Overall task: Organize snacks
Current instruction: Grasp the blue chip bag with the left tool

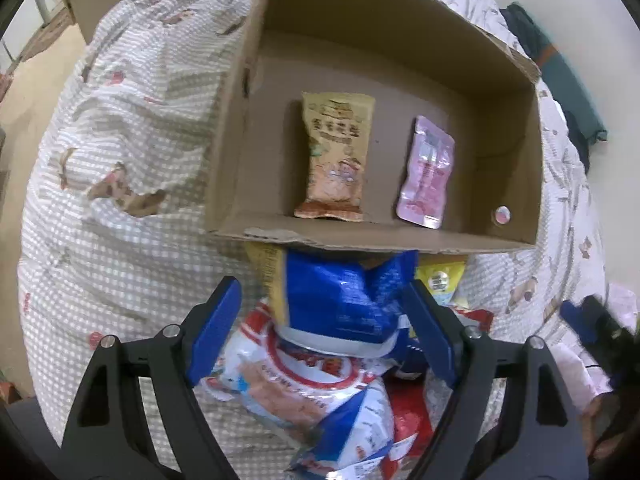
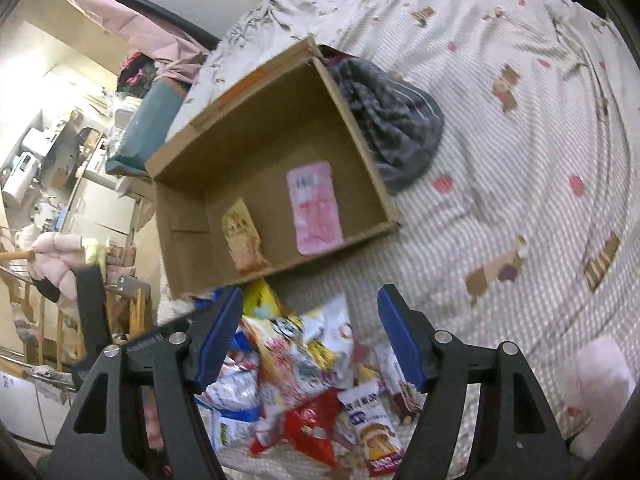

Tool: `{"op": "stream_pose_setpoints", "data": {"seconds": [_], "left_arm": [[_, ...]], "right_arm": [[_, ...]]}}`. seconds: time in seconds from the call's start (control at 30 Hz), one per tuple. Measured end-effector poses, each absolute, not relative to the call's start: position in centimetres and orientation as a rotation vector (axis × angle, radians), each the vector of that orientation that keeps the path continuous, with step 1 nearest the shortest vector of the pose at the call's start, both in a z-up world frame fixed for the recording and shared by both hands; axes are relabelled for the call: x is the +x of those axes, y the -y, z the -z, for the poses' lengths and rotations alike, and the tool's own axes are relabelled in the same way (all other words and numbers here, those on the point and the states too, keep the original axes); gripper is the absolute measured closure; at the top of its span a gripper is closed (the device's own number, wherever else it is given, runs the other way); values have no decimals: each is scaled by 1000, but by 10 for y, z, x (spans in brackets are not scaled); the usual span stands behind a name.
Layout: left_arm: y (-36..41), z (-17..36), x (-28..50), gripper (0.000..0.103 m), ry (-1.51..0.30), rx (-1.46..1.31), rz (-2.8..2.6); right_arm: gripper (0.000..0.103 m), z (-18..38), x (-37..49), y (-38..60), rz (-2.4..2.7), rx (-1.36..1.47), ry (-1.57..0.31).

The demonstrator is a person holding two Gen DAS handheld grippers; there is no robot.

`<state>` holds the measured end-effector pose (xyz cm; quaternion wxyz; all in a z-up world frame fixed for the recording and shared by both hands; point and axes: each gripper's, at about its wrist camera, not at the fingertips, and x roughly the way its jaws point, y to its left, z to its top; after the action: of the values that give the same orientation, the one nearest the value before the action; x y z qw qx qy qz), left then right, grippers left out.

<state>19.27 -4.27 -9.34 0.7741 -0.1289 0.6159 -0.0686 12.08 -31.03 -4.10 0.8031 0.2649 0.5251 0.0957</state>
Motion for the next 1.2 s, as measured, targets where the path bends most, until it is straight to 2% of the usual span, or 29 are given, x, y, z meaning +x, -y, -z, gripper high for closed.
{"op": "stream_pose_setpoints", "data": {"seconds": [0.27, 0.53, 0.93, 1.2], "left_arm": [[59, 104, 186, 23, -1350, -220, 182], [52, 100, 186, 51, -1348, -220, 169], [20, 18, 136, 53, -1231, -101, 177], [-6, 8, 108, 52, -1178, -120, 145]], "right_arm": [[31, 57, 119, 309, -202, 587, -1145], [31, 66, 124, 306, -200, 585, -1175], [31, 73, 124, 295, -233, 544, -1219], [31, 82, 116, 241, -321, 393, -1327]]}}
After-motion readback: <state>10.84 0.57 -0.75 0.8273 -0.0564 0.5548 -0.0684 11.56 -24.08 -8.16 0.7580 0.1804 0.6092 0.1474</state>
